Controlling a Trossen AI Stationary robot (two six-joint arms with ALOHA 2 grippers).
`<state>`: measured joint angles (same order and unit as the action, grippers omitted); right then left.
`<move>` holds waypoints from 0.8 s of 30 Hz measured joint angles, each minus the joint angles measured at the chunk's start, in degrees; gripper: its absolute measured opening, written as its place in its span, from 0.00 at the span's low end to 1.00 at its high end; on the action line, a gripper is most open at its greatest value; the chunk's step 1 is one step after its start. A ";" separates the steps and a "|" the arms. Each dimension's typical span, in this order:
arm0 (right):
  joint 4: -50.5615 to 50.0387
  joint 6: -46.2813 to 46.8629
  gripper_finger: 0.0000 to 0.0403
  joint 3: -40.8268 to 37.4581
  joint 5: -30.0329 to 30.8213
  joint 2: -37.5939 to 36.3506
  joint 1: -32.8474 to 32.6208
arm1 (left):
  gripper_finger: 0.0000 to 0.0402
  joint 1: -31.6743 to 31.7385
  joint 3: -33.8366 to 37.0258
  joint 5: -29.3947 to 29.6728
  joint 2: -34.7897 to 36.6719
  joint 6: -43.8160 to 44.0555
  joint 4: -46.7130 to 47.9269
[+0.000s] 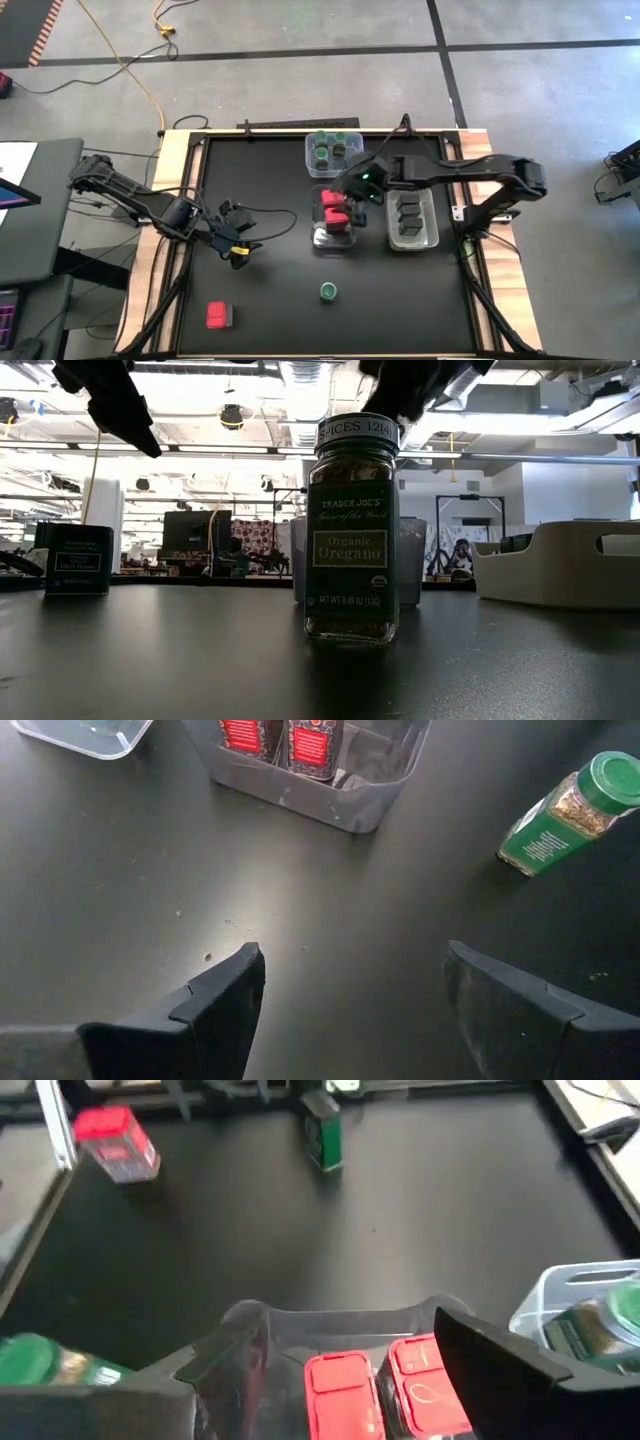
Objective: Sort spices by type
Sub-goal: Put the black seasoning can into the gray bin
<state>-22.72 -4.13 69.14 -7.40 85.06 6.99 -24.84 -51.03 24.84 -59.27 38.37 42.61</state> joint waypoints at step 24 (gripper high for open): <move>-24.97 17.80 0.78 0.02 4.76 -7.98 0.21 | 0.73 16.99 -7.39 -4.16 0.07 5.70 14.57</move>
<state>-47.68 13.67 69.17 -2.63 77.08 7.20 -7.85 -58.42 20.68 -59.20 44.07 57.17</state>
